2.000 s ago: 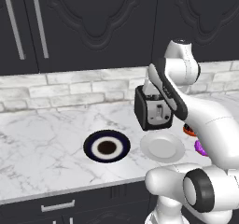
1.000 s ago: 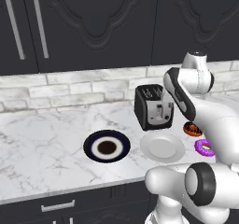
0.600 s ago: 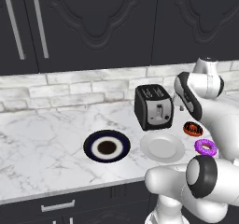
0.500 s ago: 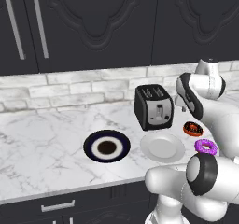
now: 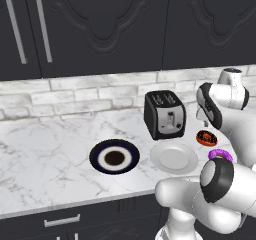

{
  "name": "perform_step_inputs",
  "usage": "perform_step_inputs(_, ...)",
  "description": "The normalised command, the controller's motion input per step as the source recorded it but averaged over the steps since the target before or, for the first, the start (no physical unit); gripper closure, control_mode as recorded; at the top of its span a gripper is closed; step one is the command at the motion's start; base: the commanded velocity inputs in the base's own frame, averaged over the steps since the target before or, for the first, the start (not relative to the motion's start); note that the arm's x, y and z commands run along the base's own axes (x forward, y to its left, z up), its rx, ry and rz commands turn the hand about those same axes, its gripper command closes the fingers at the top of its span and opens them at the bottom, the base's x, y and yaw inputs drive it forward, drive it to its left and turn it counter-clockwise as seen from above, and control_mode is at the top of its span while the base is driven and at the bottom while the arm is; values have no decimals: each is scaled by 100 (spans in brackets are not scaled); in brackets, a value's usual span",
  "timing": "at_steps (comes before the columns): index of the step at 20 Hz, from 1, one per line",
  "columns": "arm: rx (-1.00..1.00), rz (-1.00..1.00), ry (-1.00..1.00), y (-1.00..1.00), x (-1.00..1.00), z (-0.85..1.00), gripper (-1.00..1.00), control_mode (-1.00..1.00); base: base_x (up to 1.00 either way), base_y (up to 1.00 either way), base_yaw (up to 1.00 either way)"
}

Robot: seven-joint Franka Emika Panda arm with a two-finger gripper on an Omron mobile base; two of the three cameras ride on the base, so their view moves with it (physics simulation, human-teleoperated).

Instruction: Place the pastries on the plates.

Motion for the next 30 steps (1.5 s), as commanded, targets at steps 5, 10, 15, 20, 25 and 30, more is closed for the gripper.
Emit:
perform_step_inputs(5, 0, -3, 1, -3, -37, -31, -100, -100, 0, 0, 0)
perform_step_inputs(10, 0, 0, 0, 0, -1, -34, -100, -100, 0, 0, 0)
perform_step_inputs(15, 0, 2, 0, 0, 0, -22, -100, -100, 0, 0, 0)
perform_step_inputs(20, 0, 13, 0, 0, 0, -20, -100, -100, 0, 0, 0)
perform_step_inputs(25, 0, 23, 6, 0, 0, -4, -100, -100, 0, 0, 0)
perform_step_inputs(30, 0, 20, 4, -6, 0, -6, -100, -100, 0, 0, 0)
